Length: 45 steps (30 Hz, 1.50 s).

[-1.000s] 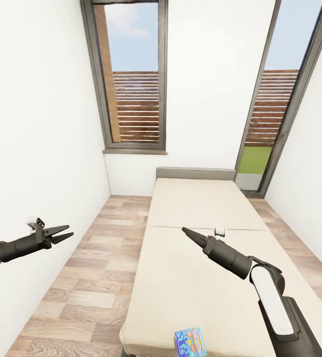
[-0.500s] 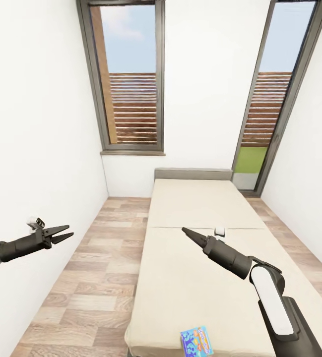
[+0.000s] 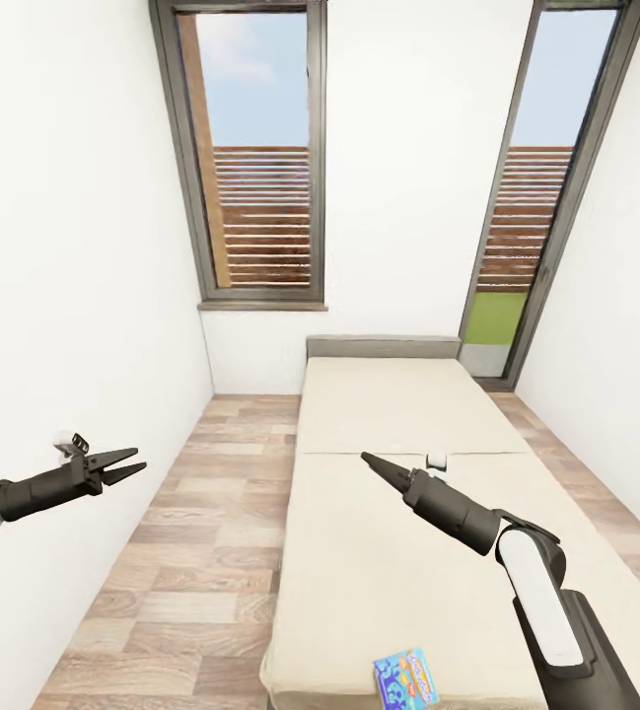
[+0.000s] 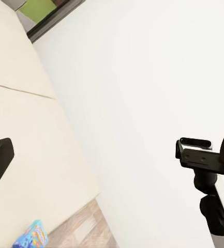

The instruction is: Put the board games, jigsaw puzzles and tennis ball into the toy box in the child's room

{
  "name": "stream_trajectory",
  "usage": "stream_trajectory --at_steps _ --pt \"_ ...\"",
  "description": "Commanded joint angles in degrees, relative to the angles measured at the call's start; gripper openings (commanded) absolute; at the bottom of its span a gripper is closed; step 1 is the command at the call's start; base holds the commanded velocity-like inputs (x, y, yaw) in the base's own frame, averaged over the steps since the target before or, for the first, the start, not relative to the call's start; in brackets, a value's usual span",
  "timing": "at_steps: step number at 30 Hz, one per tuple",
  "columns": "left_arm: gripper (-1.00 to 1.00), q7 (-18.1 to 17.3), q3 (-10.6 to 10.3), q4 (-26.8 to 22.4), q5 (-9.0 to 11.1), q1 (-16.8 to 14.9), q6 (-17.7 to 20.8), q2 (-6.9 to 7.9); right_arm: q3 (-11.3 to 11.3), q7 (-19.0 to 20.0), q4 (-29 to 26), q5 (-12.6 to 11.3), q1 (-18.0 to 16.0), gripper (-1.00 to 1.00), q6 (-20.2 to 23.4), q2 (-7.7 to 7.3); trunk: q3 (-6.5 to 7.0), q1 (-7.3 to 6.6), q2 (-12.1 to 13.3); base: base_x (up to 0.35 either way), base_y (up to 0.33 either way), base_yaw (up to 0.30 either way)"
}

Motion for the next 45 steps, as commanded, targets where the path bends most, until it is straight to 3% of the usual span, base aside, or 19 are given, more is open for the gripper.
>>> stream_trajectory --at_steps 1,29,45 --pt "1.0 -0.21 0.01 0.0 -0.01 -0.03 0.61 0.02 -0.06 0.09 -0.01 -0.08 -0.07 1.0 0.36 0.03 -0.08 0.04 -0.13 -0.016 0.149 -0.143" --pt "1.0 -0.21 0.29 0.0 -0.06 -0.03 0.77 0.07 -0.22 -0.1 1.73 0.25 -0.07 1.0 0.29 0.39 0.34 0.04 -0.13 -0.027 0.025 -0.04" --pt "1.0 0.46 0.06 -1.93 -0.08 -0.03 1.34 0.06 -1.18 -0.1 3.48 0.34 -0.07 1.0 0.08 0.44 -2.54 3.55 -6.54 0.0 0.0 0.0"
